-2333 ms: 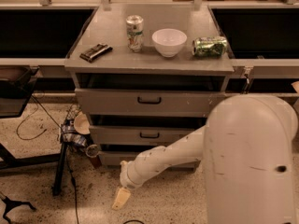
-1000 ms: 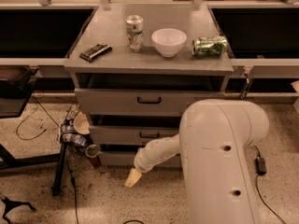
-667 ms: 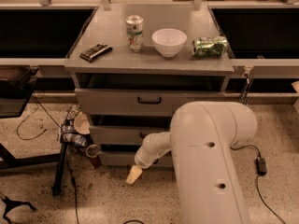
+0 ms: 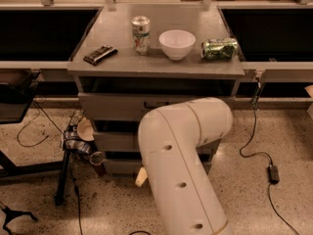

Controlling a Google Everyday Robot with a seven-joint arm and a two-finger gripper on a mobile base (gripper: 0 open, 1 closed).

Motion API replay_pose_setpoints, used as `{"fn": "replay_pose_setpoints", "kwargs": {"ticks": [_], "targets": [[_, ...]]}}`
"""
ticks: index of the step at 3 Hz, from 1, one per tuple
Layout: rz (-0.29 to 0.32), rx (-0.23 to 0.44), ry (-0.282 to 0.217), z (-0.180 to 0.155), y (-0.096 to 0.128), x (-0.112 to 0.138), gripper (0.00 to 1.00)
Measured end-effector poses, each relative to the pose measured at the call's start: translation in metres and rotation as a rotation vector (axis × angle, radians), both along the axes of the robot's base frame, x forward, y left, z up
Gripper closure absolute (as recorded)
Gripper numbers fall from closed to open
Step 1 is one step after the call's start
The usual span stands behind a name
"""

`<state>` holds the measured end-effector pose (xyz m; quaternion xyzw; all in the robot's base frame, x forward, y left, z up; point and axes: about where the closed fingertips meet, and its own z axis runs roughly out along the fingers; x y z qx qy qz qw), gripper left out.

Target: Open bottom drawer

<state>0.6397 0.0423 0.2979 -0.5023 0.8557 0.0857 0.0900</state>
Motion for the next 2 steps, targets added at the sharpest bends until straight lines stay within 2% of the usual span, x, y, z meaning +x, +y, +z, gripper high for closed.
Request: {"fn": "replay_pose_setpoints", "kwargs": {"ticks": [1, 2], "targets": [[-0.029, -0.039, 0.069, -0.022, -0.007, 0.001, 0.00], [-0.019, -0.045, 0.122, -0.063, -0.010, -0.012, 0.00]]}}
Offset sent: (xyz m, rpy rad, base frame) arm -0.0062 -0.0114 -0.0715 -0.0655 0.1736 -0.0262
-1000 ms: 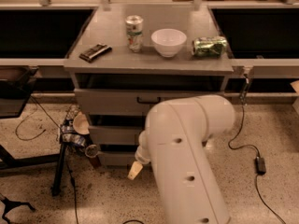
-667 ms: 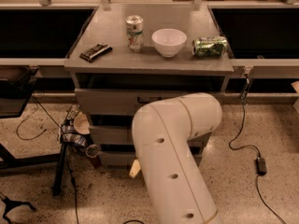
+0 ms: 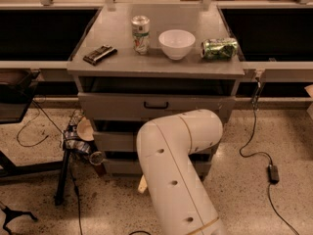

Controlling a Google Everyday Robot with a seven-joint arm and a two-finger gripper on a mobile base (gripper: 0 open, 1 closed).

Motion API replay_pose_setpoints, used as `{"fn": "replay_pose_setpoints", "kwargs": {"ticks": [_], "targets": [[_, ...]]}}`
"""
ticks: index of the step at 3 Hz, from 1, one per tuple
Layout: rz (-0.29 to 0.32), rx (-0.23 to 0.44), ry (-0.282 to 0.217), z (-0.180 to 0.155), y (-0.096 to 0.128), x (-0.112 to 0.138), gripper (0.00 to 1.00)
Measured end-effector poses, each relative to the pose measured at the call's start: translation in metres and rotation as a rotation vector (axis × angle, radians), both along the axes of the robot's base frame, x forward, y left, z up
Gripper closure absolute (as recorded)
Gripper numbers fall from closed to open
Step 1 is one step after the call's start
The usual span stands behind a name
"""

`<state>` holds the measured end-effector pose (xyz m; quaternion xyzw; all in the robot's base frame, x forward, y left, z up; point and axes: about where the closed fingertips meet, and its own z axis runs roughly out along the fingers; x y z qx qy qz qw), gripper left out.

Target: Open bottom drawer

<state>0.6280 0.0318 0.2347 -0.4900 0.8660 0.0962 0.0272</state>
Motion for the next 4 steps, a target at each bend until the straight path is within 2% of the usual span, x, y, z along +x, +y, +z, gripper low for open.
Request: {"fn": "replay_pose_setpoints", "kwargs": {"ticks": [1, 2, 3, 4], "targets": [[0.000, 0.000, 0.000, 0.000, 0.000, 0.000, 0.00], [0.024, -0.014, -0.024, 0.000, 0.006, -0.004, 0.00], [0.105, -0.078, -0.053, -0.012, 0.013, -0.005, 0.00], [0.168, -0.147, -0.074, -0.029, 0.010, -0.002, 0.00]]}}
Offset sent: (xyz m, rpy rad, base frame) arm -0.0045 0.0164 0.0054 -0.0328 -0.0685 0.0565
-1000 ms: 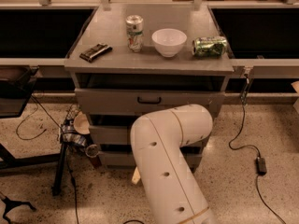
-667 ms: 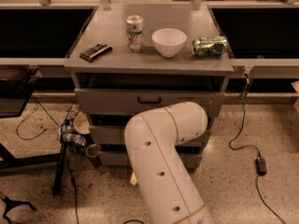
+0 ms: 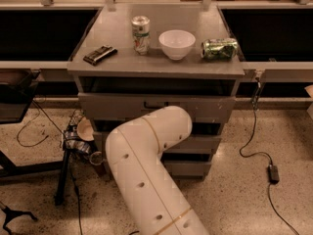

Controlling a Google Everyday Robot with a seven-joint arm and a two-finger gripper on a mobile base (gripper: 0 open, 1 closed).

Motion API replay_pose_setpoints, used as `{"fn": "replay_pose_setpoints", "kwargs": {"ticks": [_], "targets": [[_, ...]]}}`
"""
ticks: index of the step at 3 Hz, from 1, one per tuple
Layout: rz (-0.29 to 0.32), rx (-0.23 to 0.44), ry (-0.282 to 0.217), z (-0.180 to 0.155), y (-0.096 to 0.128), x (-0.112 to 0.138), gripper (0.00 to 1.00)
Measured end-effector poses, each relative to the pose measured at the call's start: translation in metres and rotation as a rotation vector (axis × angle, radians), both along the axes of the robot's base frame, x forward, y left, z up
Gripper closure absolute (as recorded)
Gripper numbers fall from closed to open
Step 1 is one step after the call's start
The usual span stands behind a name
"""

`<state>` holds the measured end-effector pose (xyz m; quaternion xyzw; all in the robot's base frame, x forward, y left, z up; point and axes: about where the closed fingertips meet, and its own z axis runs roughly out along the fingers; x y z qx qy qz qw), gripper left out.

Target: Open bottom drawer

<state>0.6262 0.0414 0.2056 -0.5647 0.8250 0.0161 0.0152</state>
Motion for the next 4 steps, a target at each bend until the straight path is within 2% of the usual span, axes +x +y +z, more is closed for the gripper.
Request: {"fn": "replay_pose_setpoints", "kwargs": {"ticks": [1, 2, 4], "targets": [[0.034, -0.053, -0.026, -0.015, -0.006, 0.009, 0.00], [0.054, -0.102, -0.029, -0.031, -0.012, 0.019, 0.00], [0.058, -0.116, -0.010, -0.032, -0.016, 0.018, 0.00]]}}
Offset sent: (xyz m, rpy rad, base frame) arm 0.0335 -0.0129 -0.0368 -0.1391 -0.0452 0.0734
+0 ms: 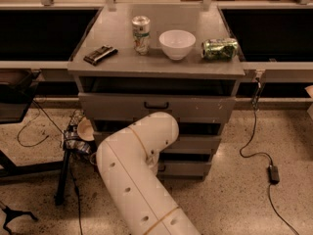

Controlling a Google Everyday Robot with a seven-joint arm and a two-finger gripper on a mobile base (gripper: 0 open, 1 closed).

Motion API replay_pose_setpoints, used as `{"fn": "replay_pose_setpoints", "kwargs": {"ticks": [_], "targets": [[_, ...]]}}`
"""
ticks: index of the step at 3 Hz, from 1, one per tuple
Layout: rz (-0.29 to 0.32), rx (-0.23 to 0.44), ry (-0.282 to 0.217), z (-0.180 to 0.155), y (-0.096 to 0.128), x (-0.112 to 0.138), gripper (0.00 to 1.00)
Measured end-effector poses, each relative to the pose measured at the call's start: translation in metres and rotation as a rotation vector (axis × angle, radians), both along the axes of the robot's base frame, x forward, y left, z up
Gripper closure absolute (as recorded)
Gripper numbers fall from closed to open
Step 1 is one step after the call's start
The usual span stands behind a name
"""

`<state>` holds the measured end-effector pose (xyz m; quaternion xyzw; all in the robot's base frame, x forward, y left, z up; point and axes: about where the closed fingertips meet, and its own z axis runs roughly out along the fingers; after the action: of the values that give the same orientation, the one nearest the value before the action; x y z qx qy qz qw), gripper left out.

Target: Open bottom drawer

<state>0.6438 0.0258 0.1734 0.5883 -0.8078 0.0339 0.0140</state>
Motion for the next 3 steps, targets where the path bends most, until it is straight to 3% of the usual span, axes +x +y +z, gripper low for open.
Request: {"fn": "replay_pose_setpoints", "kwargs": {"ticks": [2, 3], "targets": [[0.004, -0.010, 0.036, -0.002, -0.004, -0.005, 0.00], [0.028, -0.034, 0.118, -0.027, -0.020, -0.020, 0.00]]}}
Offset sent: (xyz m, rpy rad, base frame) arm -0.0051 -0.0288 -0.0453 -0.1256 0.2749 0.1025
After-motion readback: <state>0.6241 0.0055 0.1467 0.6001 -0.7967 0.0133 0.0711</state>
